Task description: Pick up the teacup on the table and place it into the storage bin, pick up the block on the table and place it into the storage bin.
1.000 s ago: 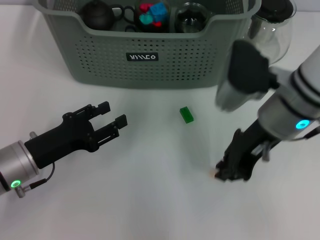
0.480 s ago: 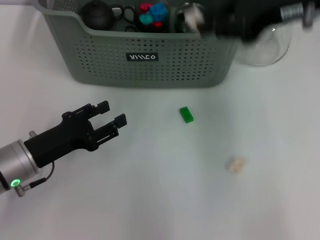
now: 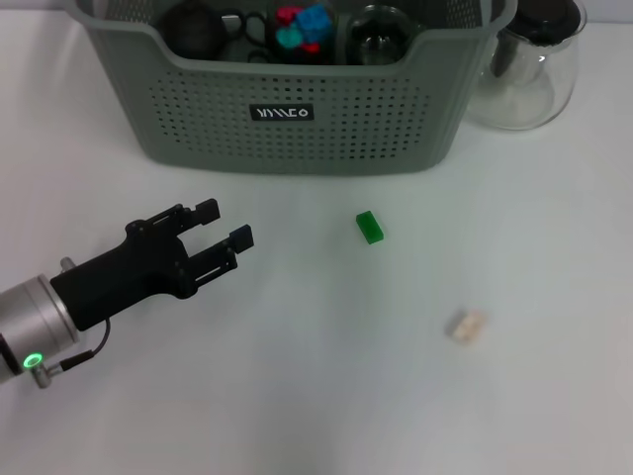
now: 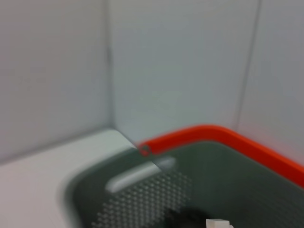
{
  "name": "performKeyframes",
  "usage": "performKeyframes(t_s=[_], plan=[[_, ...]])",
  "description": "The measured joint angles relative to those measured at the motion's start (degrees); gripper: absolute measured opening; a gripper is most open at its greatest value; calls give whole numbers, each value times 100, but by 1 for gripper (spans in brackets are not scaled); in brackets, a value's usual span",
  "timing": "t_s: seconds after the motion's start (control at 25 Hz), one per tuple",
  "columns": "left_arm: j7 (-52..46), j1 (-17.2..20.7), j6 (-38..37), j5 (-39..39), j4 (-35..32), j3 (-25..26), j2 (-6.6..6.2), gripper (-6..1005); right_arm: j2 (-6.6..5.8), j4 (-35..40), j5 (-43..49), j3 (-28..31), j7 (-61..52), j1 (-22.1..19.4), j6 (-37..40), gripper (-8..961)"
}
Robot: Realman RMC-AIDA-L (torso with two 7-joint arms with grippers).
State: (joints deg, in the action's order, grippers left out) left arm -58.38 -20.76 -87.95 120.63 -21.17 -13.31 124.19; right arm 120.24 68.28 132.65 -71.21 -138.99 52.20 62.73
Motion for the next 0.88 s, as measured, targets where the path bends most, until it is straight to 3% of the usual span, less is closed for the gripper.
performKeyframes(t_s=[0.28,0.4,0.52,0.88], plan=[[2,-2,-3,8,29,-14,0,661,-1,-2737,1626,-115,-1125,1779,-1323,176],[2,-2,-2,13,49,-12,0,661,18,-3620,2195,-149,-1458,2257,-1887,174],[2,1,-3,14,51,-12,0,661,40,-4017,2314,-216,-1533,2432,-2230,174],[3,-32,-3,4,51,-25,0,661,50,-4078,2073,-403,-1354,2400,-2413,228]])
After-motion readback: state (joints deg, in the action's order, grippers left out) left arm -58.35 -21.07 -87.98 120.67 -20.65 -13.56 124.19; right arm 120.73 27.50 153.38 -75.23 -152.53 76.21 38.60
